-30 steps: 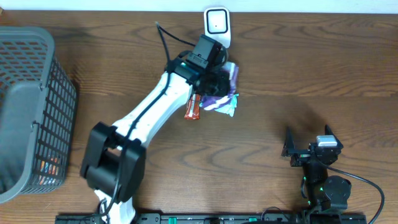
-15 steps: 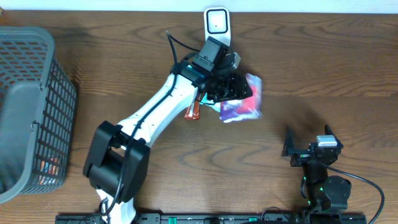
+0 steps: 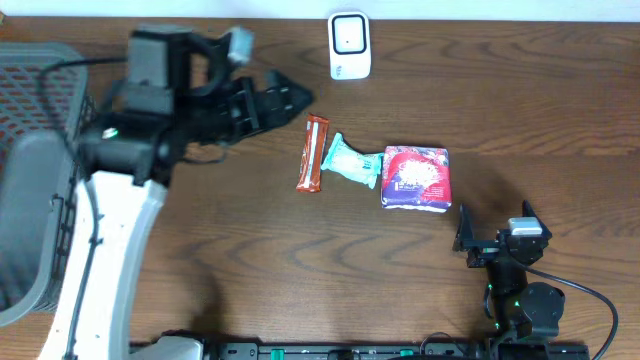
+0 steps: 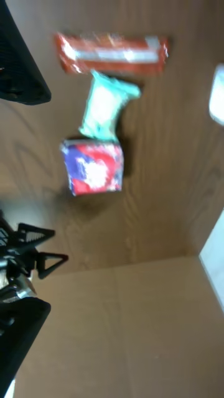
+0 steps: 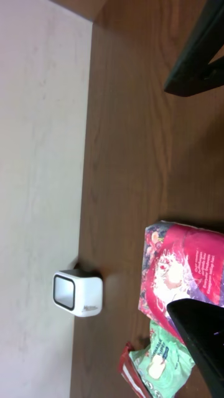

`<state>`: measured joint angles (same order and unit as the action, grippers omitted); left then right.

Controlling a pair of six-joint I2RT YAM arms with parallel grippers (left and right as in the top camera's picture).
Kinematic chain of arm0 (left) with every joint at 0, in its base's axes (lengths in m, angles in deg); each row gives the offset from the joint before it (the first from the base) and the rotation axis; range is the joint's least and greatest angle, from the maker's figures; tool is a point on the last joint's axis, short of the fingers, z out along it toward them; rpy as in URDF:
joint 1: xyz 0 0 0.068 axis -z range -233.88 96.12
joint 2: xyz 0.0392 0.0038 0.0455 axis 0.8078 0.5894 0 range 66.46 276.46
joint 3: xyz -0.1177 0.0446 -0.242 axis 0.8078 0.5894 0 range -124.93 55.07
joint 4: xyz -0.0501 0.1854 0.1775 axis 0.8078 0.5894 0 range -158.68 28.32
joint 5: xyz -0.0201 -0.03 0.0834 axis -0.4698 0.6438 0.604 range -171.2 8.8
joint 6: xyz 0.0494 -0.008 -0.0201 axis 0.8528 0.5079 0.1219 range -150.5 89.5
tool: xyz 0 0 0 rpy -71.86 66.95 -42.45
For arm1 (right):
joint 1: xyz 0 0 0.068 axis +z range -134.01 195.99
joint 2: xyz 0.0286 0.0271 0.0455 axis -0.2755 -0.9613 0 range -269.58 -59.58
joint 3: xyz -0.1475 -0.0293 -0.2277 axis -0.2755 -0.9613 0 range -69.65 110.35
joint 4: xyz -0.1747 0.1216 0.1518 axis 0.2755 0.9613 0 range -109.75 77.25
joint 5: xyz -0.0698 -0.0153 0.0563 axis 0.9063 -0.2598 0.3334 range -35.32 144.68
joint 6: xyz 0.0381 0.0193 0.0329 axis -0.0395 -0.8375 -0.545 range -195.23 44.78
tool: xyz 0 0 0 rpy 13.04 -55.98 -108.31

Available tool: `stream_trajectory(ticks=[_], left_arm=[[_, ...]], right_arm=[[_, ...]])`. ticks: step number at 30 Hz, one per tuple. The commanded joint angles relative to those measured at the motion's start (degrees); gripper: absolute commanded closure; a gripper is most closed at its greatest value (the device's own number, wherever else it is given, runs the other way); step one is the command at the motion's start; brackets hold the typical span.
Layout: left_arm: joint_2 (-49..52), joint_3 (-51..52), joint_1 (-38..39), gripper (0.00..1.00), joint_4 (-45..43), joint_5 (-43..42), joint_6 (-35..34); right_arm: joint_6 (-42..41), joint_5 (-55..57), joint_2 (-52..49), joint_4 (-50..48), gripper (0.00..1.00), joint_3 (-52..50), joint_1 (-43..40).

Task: Scan the item barcode
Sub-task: 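Carry the pink liner pack out and place it right of the wipes, then reach the left gripper into the basket and grasp the small orange tissue pack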

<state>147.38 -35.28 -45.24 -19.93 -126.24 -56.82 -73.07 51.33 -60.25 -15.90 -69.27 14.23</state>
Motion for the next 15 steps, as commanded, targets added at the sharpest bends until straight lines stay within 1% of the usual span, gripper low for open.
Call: stream_trajectory(ticks=[1, 2, 7, 11, 15], left_arm=[[-2.5, -0.3, -5.8, 0.02, 3.9, -0.3, 6.6], [-3.5, -0.3, -7.5, 0.02, 4.8, -0.1, 7.8], [-8.9, -0.3, -15.2, 0.02, 7.4, 5.6, 7.9], [-13.5, -0.3, -22.5, 0.02, 8.0, 12.6, 7.9], [-16.4, -0.3, -31.3, 0.02, 6.8, 21.8, 7.8]], right_arm=[[0.5, -0.2, 0.4, 0.2, 0.01, -0.1, -0.6], [0.5, -0.2, 0.4, 0.2, 0.01, -0.1, -0.6], [0.5, -0.2, 0.4, 0.2, 0.01, -0.1, -0.6], [0.5, -0.2, 0.4, 0.2, 0.01, -0.1, -0.6], [0.5, -0.2, 0.4, 0.2, 0.01, -0.1, -0.6]])
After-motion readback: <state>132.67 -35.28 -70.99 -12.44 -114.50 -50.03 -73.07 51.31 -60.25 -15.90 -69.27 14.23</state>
